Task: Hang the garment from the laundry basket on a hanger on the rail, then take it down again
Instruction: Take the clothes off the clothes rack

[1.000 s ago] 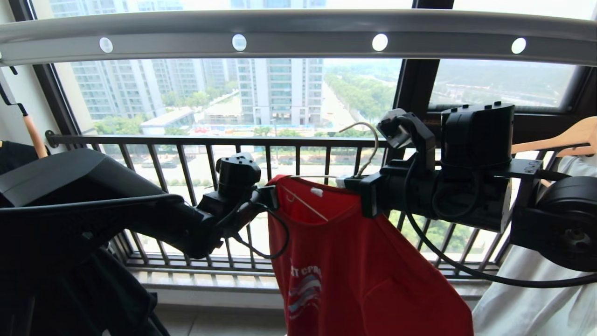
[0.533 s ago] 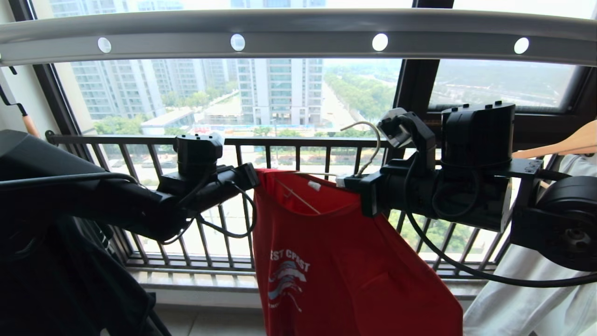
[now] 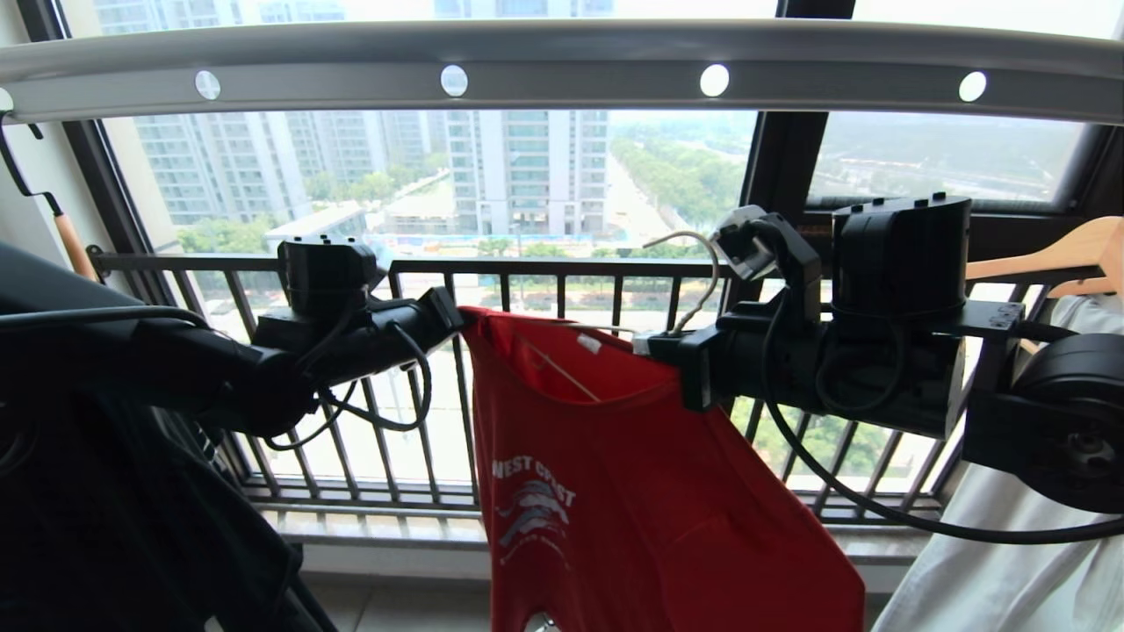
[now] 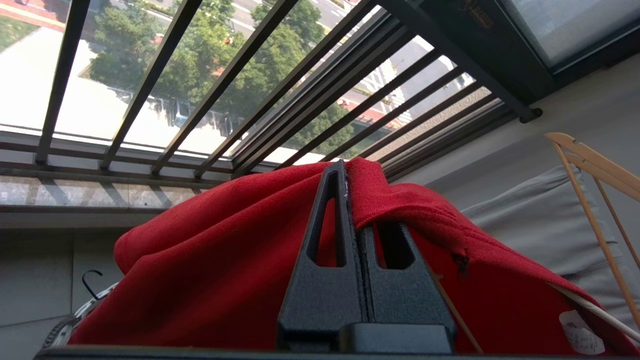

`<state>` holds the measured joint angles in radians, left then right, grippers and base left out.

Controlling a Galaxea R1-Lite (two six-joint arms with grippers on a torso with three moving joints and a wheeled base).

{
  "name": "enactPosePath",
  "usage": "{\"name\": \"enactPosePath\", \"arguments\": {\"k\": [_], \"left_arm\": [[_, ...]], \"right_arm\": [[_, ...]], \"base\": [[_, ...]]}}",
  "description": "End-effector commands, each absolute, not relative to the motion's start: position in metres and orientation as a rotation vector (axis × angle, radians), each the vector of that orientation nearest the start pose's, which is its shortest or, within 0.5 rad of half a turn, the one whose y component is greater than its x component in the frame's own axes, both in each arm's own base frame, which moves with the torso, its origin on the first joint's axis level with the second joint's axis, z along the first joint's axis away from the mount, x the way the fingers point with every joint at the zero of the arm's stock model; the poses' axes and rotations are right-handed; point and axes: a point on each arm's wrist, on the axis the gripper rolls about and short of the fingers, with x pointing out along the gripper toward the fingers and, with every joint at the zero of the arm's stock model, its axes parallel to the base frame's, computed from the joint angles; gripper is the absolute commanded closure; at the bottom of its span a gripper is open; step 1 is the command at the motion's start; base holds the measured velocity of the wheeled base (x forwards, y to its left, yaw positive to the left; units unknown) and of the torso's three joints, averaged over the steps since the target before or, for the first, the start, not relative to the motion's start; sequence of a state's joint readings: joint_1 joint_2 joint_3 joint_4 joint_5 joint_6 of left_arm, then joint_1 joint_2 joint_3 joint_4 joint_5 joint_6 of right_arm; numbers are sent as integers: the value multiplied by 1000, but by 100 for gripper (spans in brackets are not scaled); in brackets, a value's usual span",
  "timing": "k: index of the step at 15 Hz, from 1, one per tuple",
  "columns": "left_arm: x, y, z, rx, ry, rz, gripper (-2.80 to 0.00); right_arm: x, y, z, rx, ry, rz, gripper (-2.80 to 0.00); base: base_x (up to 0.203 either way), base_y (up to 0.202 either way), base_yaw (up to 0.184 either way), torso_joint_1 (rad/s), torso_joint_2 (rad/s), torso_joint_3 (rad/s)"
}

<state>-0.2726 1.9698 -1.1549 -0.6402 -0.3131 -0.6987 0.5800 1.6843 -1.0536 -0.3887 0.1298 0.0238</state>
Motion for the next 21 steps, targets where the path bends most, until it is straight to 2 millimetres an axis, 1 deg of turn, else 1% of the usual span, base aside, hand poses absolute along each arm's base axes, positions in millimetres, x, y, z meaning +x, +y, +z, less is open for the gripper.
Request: {"name": "enactPosePath", "arguments": {"k": [1,2,5,7,10,13,14,16,18,21], "left_arm": [[384,-114,177,-713,385,-489,0],[386,-114,176,-739,392,-481,0],[392,-114,173,-744,388,-474,0],[396,-114,167,-743,396,-462,0],[402,-115,159,-743,407,-452,0],[409,-117,150,-731,395,-392,0],[409,-117,150,-723,398,-391,0],[406,-117,142,-670,412,-394,0],[403,-123,135,-630,431,-404,0],[388,-135,139,-568,436,-444,0]], "right_arm": [[262,179,231,-34,250,716,0],[260,182,230,-37,252,727,0],[256,184,230,-38,254,740,0],[251,188,230,-42,257,761,0],[248,188,231,-41,252,766,0],[244,192,230,-44,255,784,0],[245,192,231,-41,251,782,0],[245,190,234,-36,243,774,0],[246,189,234,-35,242,771,0],[254,188,234,-20,200,753,0]], "base": [[0,0,0,0,0,0],[0,0,0,0,0,0],[0,0,0,0,0,0],[0,0,0,0,0,0],[0,0,0,0,0,0],[0,0,0,0,0,0],[0,0,0,0,0,0],[0,0,0,0,0,0],[0,0,0,0,0,0],[0,0,0,0,0,0]]}}
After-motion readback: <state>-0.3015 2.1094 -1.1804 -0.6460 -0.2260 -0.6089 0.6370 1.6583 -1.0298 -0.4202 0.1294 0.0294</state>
